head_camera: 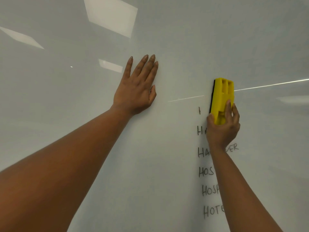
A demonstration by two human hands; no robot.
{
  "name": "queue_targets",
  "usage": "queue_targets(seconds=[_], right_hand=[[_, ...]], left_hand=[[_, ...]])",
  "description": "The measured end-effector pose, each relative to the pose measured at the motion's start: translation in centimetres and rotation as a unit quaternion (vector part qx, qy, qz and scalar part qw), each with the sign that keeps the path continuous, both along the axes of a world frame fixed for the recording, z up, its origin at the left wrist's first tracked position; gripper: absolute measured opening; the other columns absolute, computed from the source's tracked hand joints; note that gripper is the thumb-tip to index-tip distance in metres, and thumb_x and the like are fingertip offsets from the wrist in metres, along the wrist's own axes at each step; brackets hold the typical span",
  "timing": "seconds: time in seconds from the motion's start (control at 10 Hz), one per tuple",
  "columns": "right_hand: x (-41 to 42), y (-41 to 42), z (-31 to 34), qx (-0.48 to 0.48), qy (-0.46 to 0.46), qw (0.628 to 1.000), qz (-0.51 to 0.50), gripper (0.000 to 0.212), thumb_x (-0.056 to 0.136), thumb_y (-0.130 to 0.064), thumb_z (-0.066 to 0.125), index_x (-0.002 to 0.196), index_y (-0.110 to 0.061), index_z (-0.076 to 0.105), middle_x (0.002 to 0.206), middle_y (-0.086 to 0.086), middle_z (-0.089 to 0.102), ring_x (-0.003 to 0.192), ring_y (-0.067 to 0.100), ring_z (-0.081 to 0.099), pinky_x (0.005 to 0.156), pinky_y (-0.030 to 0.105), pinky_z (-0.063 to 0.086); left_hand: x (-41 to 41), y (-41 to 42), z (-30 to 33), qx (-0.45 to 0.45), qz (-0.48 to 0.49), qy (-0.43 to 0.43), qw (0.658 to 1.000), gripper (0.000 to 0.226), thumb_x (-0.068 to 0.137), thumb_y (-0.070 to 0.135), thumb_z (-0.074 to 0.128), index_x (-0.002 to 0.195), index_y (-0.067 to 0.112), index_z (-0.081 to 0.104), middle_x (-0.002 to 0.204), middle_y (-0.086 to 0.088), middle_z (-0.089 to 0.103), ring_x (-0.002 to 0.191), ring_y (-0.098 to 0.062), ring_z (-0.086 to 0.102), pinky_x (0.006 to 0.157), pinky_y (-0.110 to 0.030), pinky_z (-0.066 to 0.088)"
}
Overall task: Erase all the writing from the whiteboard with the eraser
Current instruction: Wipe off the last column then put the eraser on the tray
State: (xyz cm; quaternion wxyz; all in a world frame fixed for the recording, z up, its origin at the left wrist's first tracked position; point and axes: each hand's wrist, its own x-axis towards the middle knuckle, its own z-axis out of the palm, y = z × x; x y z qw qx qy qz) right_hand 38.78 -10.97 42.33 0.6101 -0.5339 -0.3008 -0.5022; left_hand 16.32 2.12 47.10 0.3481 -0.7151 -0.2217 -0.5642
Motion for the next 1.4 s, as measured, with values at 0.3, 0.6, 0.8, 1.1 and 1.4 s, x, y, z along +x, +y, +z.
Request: queue_targets(seconds=[0.3, 0.6, 0.8, 1.1, 1.4], right_hand=[[-4.5, 2.0, -4.9, -0.100, -0.190, 0.977, -0.010, 0.059, 0.079, -0.029, 0.056, 0.135, -0.014, 0.045, 0.138, 0.011, 0.047, 0.097, 0.018, 0.047, 0.082, 0.025, 0.037], [1.5, -1.1, -6.5, -0.029, -0.052, 0.998, 0.004, 0.062, 0.079, -0.033, 0.056, 0.137, -0.018, 0.041, 0.138, 0.012, 0.046, 0.120, 0.027, 0.045, 0.096, 0.050, 0.042], [-2.5, 1.2, -7.6, 0.002, -0.050, 0.999, 0.006, 0.060, 0.078, -0.034, 0.056, 0.135, -0.016, 0.046, 0.138, 0.010, 0.047, 0.114, 0.025, 0.049, 0.090, 0.038, 0.042], [1.3, -1.6, -13.3, -0.114, -0.121, 0.984, -0.072, 0.057, 0.083, -0.032, 0.055, 0.134, -0.012, 0.044, 0.136, 0.015, 0.048, 0.100, 0.028, 0.050, 0.085, 0.021, 0.034], [-2.3, 0.4, -14.6, -0.061, -0.065, 0.995, -0.035, 0.058, 0.083, -0.032, 0.055, 0.135, -0.008, 0.044, 0.138, 0.015, 0.045, 0.113, 0.023, 0.045, 0.093, 0.023, 0.033]], left_hand=[[0.0, 0.2, 0.0, 0.013, -0.009, -0.003, 1.000, 0.064, 0.091, 0.033, 0.016, 0.148, 0.004, 0.021, 0.155, -0.014, 0.018, 0.144, -0.026, 0.014, 0.115, -0.047, 0.000], [0.1, 0.1, 0.0, 0.005, -0.004, -0.006, 1.000, 0.065, 0.091, 0.034, 0.012, 0.149, 0.005, 0.019, 0.157, -0.013, 0.014, 0.145, -0.025, 0.011, 0.115, -0.047, -0.002], [0.2, 0.0, -0.2, 0.008, -0.017, -0.011, 1.000, 0.063, 0.092, 0.031, 0.016, 0.148, 0.004, 0.020, 0.156, -0.014, 0.017, 0.144, -0.026, 0.013, 0.115, -0.047, 0.000], [0.1, -0.1, -0.5, 0.007, -0.026, -0.016, 1.000, 0.062, 0.092, 0.030, 0.016, 0.148, 0.004, 0.022, 0.155, -0.014, 0.018, 0.144, -0.027, 0.015, 0.115, -0.047, 0.001], [0.1, -0.2, -0.8, 0.004, -0.030, -0.020, 0.999, 0.061, 0.092, 0.029, 0.017, 0.148, 0.004, 0.021, 0.156, -0.014, 0.017, 0.144, -0.027, 0.013, 0.115, -0.047, 0.000]])
